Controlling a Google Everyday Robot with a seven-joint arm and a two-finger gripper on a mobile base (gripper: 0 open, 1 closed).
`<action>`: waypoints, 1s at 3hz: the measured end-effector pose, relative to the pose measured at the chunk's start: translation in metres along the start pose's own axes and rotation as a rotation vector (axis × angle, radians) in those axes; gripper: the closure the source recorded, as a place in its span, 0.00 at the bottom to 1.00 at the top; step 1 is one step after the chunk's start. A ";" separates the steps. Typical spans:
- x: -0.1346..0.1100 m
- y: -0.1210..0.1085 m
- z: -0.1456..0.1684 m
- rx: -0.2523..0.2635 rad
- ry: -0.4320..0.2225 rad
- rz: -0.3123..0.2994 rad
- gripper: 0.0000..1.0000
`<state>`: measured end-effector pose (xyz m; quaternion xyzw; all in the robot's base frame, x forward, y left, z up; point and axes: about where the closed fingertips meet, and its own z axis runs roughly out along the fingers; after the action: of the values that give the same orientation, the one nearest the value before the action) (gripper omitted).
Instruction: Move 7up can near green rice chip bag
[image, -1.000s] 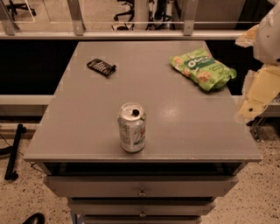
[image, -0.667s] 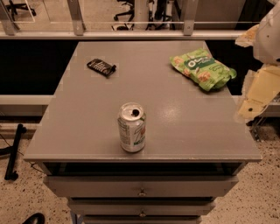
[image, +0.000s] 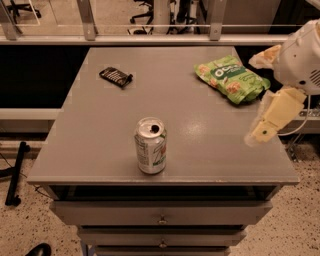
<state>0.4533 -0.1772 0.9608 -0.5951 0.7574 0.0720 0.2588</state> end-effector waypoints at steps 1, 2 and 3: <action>-0.019 0.013 0.029 -0.069 -0.181 0.018 0.00; -0.045 0.031 0.052 -0.142 -0.359 0.033 0.00; -0.066 0.055 0.072 -0.204 -0.504 0.046 0.00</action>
Offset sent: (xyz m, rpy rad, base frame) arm -0.0165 0.1111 -0.0353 0.6212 0.0624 0.1793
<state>0.4340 -0.0748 0.9193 -0.5640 0.6713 0.2994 0.3762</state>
